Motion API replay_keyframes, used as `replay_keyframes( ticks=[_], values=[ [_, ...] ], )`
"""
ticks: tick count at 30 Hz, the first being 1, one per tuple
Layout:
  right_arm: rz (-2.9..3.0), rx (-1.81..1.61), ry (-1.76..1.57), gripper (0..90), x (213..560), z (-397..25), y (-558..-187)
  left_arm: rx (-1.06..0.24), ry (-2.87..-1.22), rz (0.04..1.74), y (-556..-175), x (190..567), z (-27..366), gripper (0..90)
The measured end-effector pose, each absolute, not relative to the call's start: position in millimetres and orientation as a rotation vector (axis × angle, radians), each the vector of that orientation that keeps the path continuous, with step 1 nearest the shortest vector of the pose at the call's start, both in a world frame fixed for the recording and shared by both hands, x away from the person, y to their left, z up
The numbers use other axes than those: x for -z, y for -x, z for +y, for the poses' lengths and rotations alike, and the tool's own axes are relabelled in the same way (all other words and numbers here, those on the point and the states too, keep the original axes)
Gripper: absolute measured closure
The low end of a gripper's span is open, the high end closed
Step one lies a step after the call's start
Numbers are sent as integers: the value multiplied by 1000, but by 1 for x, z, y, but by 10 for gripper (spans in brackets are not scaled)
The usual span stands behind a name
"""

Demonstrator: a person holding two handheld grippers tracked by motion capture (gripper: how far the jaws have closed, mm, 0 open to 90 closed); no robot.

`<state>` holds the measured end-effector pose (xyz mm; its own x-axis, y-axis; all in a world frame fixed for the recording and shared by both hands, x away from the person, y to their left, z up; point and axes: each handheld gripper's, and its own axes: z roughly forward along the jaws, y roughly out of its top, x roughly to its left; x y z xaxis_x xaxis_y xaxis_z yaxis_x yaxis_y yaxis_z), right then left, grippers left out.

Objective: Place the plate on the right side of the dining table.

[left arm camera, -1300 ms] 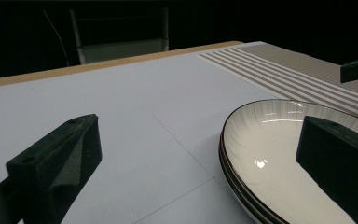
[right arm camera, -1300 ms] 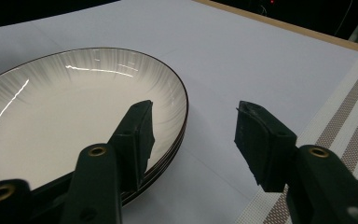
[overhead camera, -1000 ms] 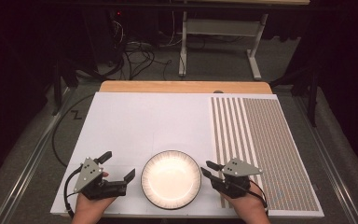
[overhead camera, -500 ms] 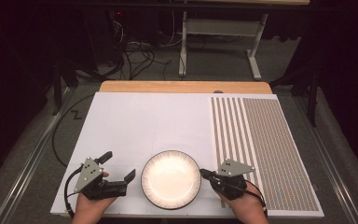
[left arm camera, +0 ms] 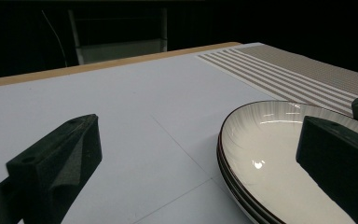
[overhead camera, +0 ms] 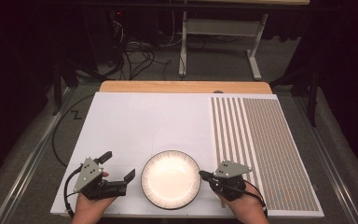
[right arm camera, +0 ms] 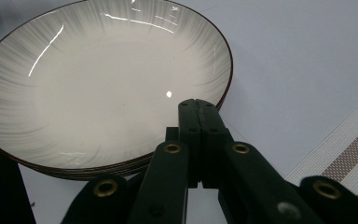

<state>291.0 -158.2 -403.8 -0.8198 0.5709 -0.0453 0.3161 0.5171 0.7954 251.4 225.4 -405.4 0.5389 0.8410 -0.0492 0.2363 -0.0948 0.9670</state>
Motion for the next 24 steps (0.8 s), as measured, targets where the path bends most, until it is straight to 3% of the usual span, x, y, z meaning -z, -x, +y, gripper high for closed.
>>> replay_keyframes(
  ticks=[24],
  values=[
    [2471,-1127,-698,900,401,-152,-289,-656,-1624,927,-252,406,225,9]
  ],
)
